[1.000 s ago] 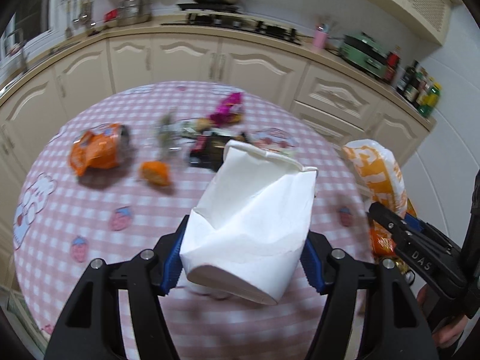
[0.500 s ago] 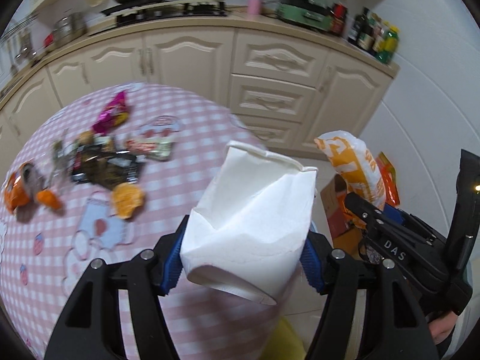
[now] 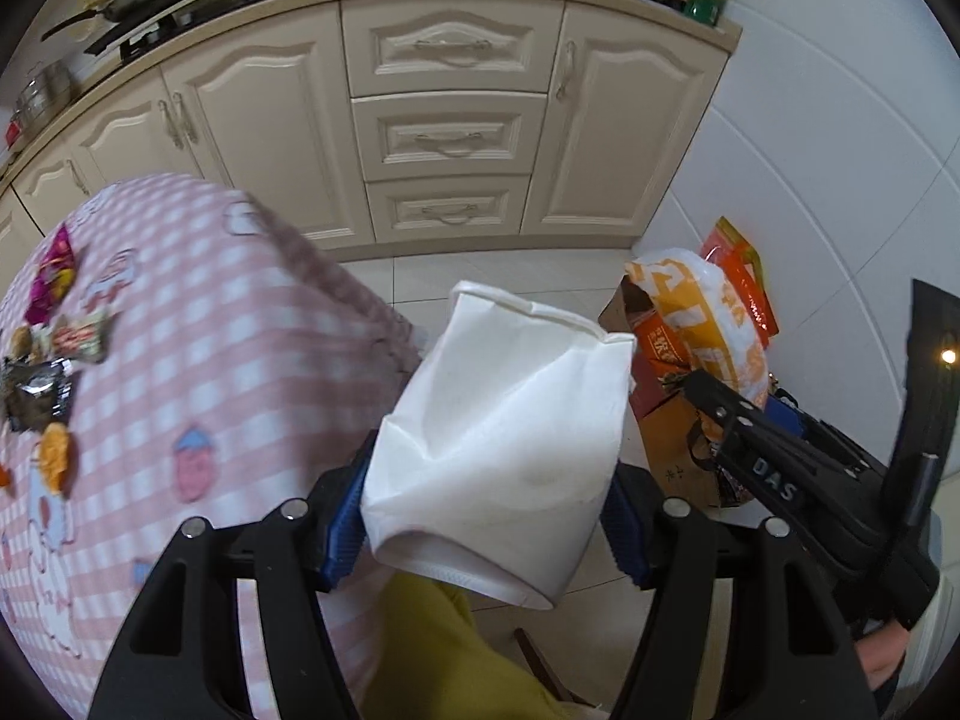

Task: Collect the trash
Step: 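Carry the cup and bread bag over the blue bin and release both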

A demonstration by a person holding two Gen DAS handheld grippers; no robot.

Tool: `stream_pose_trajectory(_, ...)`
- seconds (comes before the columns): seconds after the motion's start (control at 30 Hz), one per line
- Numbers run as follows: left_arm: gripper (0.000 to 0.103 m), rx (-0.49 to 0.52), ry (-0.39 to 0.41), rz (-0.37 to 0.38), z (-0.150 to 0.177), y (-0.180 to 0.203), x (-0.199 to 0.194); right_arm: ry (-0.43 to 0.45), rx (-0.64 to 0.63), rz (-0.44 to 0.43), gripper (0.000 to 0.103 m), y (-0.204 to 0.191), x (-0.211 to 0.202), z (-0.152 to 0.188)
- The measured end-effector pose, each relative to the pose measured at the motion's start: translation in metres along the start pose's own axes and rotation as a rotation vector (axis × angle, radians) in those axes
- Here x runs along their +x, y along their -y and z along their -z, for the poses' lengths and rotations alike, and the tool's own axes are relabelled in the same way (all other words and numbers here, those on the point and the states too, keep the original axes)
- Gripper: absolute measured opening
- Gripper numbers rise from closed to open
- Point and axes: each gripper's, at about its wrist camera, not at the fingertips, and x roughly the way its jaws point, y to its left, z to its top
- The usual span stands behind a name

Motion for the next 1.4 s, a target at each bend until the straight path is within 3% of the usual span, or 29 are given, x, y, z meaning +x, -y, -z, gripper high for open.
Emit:
stream_pose_trajectory(0.27,0.064,0.015,-0.058,-0.027,-0.015,0.028,0.04,-0.01,0.069,0.041,0.049,0.032,0.008,-0.005)
stream_pose_trajectory(0.53,0.065,0.035,-0.084,0.001,-0.035,0.054,0.065,-0.005,0.097,0.061,0.049,0.046,0.01,-0.011)
stream_pose_trajectory(0.73,0.066,0.042,-0.17,-0.017,-0.035,0.052,0.09,-0.025,0.098,0.071,0.048,0.047,0.019,-0.009)
stream_pose_trajectory(1.07,0.066,0.027,-0.166,-0.055,-0.027,0.039,0.081,-0.047,0.047,0.037,0.049,0.026,0.034,-0.015)
stream_pose_trajectory(1.17,0.066,-0.001,-0.145,-0.071,-0.028,0.028,0.073,-0.039,0.014,0.024,0.053,0.014,0.035,-0.02)
stream_pose_trajectory(1.27,0.067,-0.02,-0.124,-0.086,-0.03,0.02,0.065,-0.034,-0.018,0.02,0.073,0.003,0.035,-0.025)
stream_pose_trajectory(1.4,0.072,-0.043,-0.108,-0.079,-0.032,0.011,0.06,-0.042,-0.037,0.025,0.073,-0.003,0.036,-0.023)
